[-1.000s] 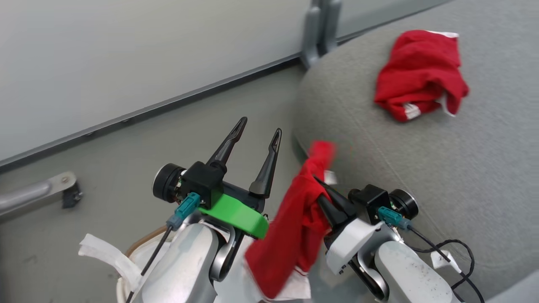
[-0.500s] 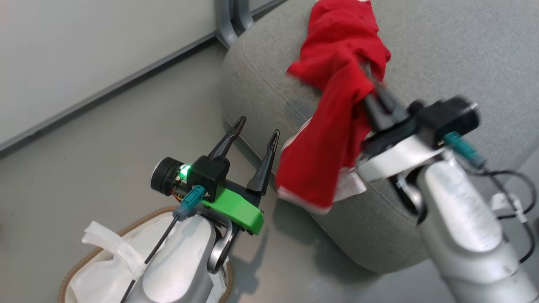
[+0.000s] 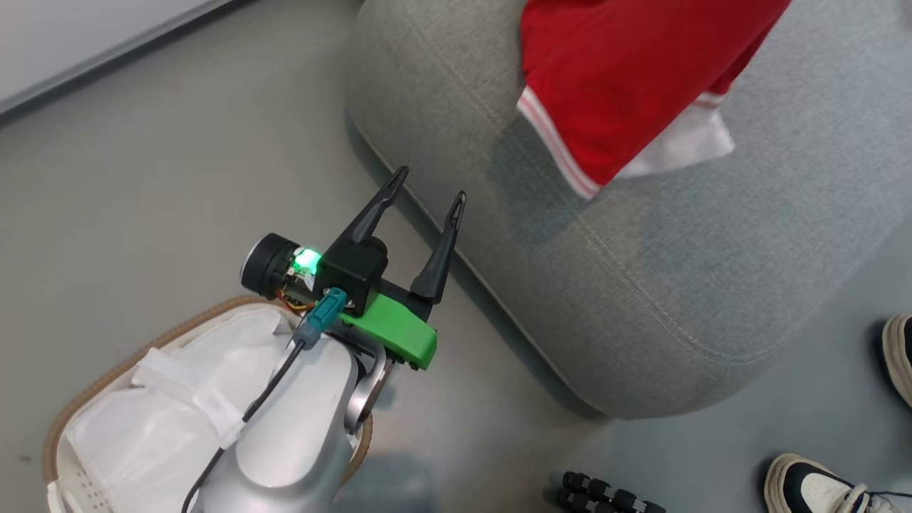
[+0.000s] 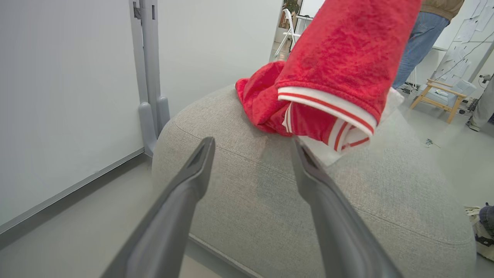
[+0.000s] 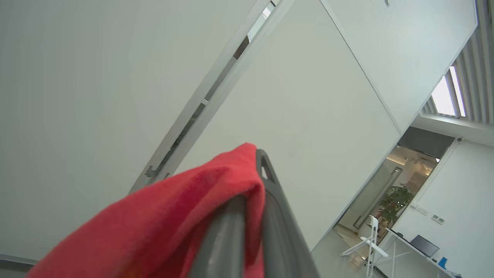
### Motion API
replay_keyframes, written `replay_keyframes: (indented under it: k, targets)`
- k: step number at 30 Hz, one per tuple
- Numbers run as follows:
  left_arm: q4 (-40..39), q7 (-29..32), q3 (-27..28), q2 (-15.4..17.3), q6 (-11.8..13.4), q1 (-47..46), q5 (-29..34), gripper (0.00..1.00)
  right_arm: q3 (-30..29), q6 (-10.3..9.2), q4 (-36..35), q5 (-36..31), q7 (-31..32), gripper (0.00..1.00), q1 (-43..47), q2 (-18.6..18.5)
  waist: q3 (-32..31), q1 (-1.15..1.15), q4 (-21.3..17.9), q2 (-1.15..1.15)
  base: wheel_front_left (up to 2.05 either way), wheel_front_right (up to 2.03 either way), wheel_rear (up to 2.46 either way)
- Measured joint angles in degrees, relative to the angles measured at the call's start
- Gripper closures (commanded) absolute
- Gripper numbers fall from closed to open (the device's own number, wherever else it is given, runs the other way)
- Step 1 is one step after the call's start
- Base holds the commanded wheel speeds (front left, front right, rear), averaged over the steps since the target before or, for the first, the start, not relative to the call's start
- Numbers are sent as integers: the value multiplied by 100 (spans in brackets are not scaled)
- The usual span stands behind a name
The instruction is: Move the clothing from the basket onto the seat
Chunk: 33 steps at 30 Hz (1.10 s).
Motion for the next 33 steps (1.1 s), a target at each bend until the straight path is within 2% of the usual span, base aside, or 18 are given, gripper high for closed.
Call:
replay_keyframes:
  k: [3,8,11,16,17,18,19,22,27,33]
  targets:
    - [-5,0,-46,3,-1,-65,18,0,-355,1,393,-222,-2,100,-392,-287,182,0,144,0,0,0,0]
    - [-52,0,-85,5,-2,-170,41,0,-838,1,1035,-654,-3,100,-683,-506,413,0,484,0,0,0,0]
    - [-79,0,-102,4,-3,-197,30,0,-1113,0,1494,-692,-2,100,-664,-398,541,0,688,0,0,0,0]
    - [-105,0,-63,7,-3,-205,-4,0,-1121,1,2251,-780,-2,100,-169,-55,727,0,1001,0,0,0,0]
    - [-105,0,-60,7,-3,-205,-4,0,-1117,1,2350,-803,-2,66,-65,-8,754,0,1041,0,0,0,0]
    - [-101,0,-54,7,-3,-205,-4,0,-1126,1,2487,-803,-2,51,48,57,784,0,1087,0,0,0,0]
    - [-97,0,-41,5,-3,-205,-4,0,-1206,1,2619,-759,-2,0,155,133,806,0,1128,0,0,0,0]
    - [-79,0,31,8,-4,-195,-8,0,-1558,0,2800,-620,-2,0,484,382,811,0,1189,-1,0,0,0]
    - [-75,0,65,8,-4,-101,-21,0,-1755,1,2858,-665,-2,0,1138,653,682,1,1151,0,0,0,0]
    - [-109,0,81,5,-4,70,-92,0,-1817,0,2460,-634,-2,0,1867,898,359,1,1014,0,0,0,0]
